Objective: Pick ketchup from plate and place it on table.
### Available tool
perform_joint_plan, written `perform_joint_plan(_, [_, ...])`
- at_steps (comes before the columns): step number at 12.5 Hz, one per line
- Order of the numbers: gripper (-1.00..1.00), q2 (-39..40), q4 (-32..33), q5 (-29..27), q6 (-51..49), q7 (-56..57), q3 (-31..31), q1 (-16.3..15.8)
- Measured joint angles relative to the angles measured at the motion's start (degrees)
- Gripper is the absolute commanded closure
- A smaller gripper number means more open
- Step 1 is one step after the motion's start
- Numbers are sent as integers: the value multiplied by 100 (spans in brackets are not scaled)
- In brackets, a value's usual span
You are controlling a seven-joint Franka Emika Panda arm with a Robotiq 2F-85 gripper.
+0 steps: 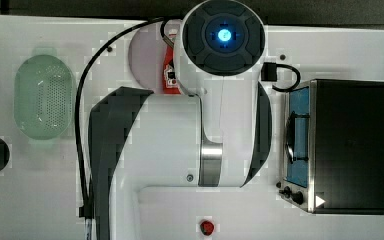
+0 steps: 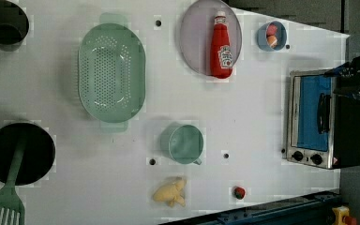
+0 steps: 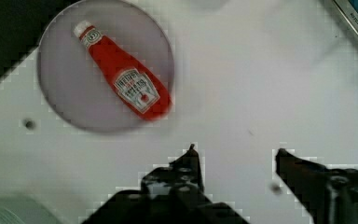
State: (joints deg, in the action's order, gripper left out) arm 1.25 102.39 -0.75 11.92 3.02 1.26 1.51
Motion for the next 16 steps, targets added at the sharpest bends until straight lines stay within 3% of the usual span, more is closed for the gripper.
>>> perform_joint_plan(3, [-100,-983,778,-1,-952,-5,303,297])
perform_joint_plan(5, [-100,-1246,621,-48,-847,102,386,375])
perform_joint_plan(8, [-100,-991,252,-28,-518,525,442,392])
perform_joint_plan(16, [-100,1416,627,-112,803,2095,594,398])
